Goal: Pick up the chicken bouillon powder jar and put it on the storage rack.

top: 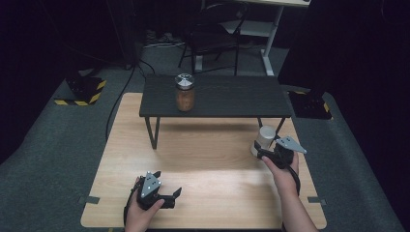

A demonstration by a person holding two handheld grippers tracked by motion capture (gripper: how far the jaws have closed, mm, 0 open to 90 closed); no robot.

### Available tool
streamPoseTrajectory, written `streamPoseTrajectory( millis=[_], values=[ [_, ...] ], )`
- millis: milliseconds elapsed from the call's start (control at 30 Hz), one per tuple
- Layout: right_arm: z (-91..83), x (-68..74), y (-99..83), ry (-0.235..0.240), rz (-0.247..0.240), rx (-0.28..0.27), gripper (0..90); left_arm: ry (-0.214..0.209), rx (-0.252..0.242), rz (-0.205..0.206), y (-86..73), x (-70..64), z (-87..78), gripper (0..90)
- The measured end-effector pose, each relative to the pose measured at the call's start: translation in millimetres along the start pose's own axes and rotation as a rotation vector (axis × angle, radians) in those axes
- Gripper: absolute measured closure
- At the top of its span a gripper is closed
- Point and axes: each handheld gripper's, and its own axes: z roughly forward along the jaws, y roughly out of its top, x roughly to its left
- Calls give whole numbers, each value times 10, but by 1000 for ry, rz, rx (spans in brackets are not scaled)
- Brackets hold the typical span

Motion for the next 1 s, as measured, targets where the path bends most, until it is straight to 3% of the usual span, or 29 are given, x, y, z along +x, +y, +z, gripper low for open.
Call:
streamPoseTrajectory(
  millis=[567,767,1000],
  values=[
    [155,-46,-13,-20,33,-5,328,-1,-4,-10,-9,12,-8,4],
    [159,-77,-11,-9,62,-10,329,-2,-1,-9,-5,12,-7,4],
    [155,-72,22,-9,51,2,333,0,0,-9,-3,8,-6,4]
  ],
)
